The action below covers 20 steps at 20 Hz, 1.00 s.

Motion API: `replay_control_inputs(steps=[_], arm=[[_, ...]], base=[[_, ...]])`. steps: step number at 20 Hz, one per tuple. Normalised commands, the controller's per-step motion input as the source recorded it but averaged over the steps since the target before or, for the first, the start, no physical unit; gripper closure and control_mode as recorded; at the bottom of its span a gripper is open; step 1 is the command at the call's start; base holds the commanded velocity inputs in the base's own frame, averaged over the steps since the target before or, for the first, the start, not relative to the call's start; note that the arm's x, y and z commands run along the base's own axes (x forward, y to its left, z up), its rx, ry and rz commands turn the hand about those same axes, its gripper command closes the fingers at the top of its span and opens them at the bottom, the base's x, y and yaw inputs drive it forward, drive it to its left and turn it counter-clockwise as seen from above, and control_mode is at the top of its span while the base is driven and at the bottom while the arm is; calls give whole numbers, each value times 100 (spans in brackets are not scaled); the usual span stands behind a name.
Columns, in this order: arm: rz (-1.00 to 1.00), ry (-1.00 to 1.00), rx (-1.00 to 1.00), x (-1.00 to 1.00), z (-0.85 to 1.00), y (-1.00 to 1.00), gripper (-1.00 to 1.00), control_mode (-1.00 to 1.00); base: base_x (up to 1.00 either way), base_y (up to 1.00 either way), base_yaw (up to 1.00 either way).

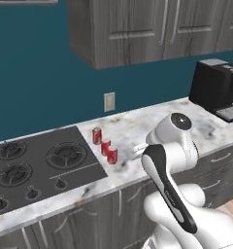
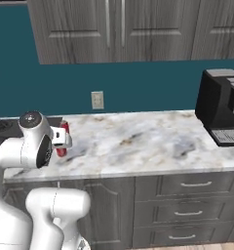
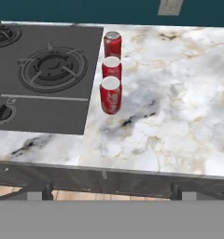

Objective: Four empty soda cans are scattered around the kitchen. Gather all the cans and cluster them next to the stove for recycling.

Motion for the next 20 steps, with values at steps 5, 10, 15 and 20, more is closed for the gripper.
replay_control_inputs(steps=[5,10,15,20], arm=[[0,0,0,0,0,0,-100,100],[0,0,0,0,0,0,-100,100],[0,0,0,0,0,0,-100,100],[0,0,0,0,0,0,-100,100]], base=[[-48,-5,3],[-38,0,13],[-35,0,24],[-22,0,32]])
